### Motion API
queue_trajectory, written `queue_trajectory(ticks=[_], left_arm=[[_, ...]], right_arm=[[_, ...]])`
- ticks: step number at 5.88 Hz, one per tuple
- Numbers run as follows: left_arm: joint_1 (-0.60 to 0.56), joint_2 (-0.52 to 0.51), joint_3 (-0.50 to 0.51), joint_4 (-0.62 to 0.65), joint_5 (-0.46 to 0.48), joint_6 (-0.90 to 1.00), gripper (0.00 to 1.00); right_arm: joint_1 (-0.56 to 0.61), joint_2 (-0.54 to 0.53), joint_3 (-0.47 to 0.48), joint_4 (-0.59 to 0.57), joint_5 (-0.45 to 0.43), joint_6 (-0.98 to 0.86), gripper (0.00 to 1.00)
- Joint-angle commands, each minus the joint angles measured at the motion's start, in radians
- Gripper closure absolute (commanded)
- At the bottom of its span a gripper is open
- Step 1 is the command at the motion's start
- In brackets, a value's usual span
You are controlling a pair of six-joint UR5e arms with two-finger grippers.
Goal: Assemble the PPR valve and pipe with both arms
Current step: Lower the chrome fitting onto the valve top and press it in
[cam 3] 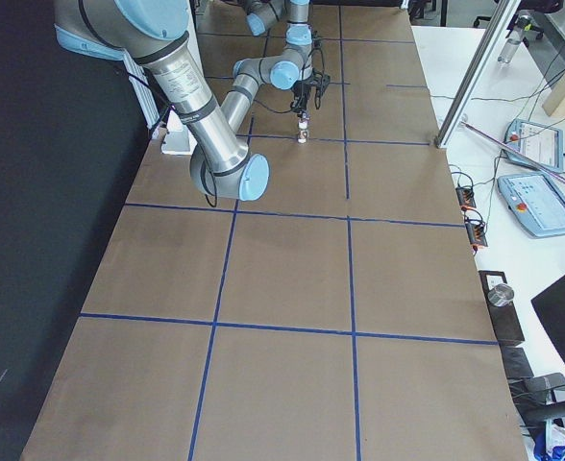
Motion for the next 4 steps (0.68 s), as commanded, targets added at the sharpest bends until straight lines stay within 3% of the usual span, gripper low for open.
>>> queue_trajectory(ticks=[1,2,4], left_arm=[[0.000,0.001,0.000,0.002,0.000,0.000,0.10],[0.000,0.001,0.000,0.002,0.000,0.000,0.10],[-0.002,0.001,0.002,0.000,-0.001,0.003,0.10]], right_arm=[[0.000,0.001,-0.001,0.001,0.001,-0.002,0.41],[0.000,0.001,-0.004,0.003,0.001,-0.004,0.21],[0.000,0.004,-0.001,0.004,0.001,-0.002,0.19]])
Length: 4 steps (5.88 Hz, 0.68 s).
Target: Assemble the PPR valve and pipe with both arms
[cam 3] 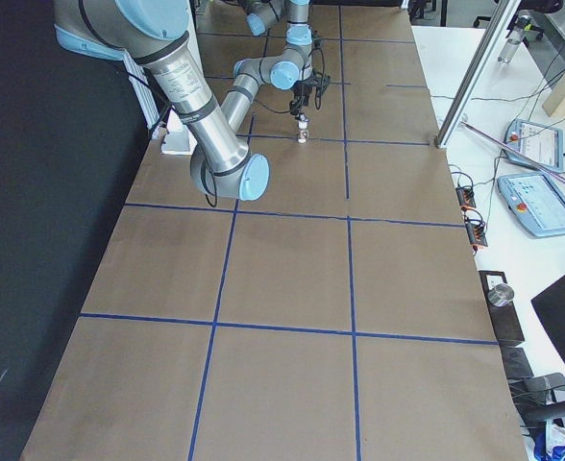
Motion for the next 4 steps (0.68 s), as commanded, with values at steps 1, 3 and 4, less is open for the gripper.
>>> queue_trajectory(ticks=[1,3,4], left_arm=[[-0.005,0.000,0.001,0.000,-0.001,0.005,0.10],[-0.044,0.029,-0.034,0.003,0.003,0.007,0.10],[-0.083,0.111,-0.058,0.000,-0.004,0.046,0.10]], right_arm=[[0.009,-0.005,0.035,0.001,-0.002,0.004,0.00],[0.057,-0.220,0.352,0.003,0.009,-0.001,0.00],[0.086,-0.333,0.406,0.006,0.023,-0.026,0.00]])
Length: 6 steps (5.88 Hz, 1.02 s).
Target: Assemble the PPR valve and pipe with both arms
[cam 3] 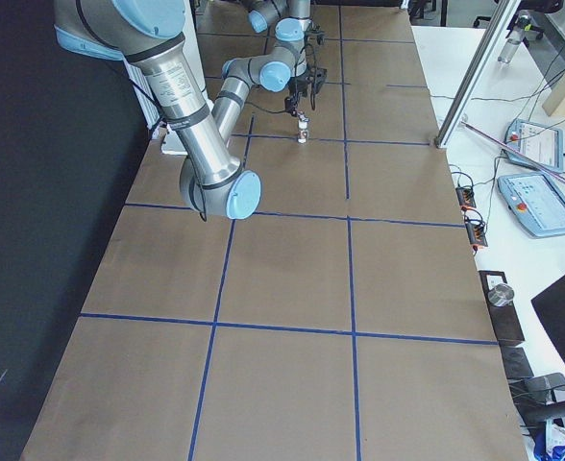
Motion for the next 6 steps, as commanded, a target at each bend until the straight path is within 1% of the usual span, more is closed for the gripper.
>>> queue_trajectory(ticks=[1,2,3,4,5,6], left_arm=[[-0.065,0.106,-0.029,0.002,-0.006,0.171,0.07],[-0.105,0.169,-0.030,-0.001,-0.006,0.300,0.08],[-0.151,0.229,-0.032,-0.003,-0.009,0.457,0.07],[-0.204,0.268,-0.024,-0.001,-0.011,0.568,0.07],[-0.269,0.312,-0.019,0.000,-0.014,0.708,0.06],[-0.330,0.363,-0.016,0.002,-0.018,0.809,0.00]], right_arm=[[0.084,-0.180,0.082,0.001,0.014,-0.204,0.00],[0.161,-0.274,0.079,0.001,0.048,-0.387,0.00],[0.271,-0.350,0.070,0.001,0.115,-0.547,0.00],[0.413,-0.427,0.041,0.001,0.228,-0.776,0.00],[0.555,-0.487,-0.009,-0.001,0.334,-1.000,0.00],[0.674,-0.541,-0.068,-0.001,0.393,-1.215,0.00]])
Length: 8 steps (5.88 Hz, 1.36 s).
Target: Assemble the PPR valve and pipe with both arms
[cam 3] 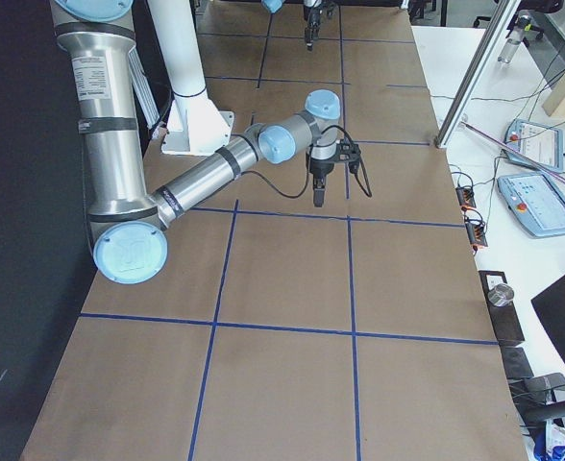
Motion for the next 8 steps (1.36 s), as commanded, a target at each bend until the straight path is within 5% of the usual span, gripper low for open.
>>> queue_trajectory(ticks=[1,3,6,8], left_arm=[[-0.155,0.122,0.005,0.003,-0.078,0.272,0.00],[-0.345,0.230,0.064,0.009,-0.174,0.562,0.00],[-0.605,0.233,0.276,0.099,-0.338,0.759,0.00],[-0.606,0.233,0.299,0.133,-0.338,0.739,0.00]], right_arm=[[0.243,-0.077,-0.135,-0.005,0.106,-0.433,0.00],[0.420,-0.100,-0.279,-0.011,0.106,-0.776,0.00],[0.510,-0.178,-0.289,-0.007,0.116,-0.830,0.00],[0.510,-0.201,-0.255,-0.003,0.102,-0.834,0.00]])
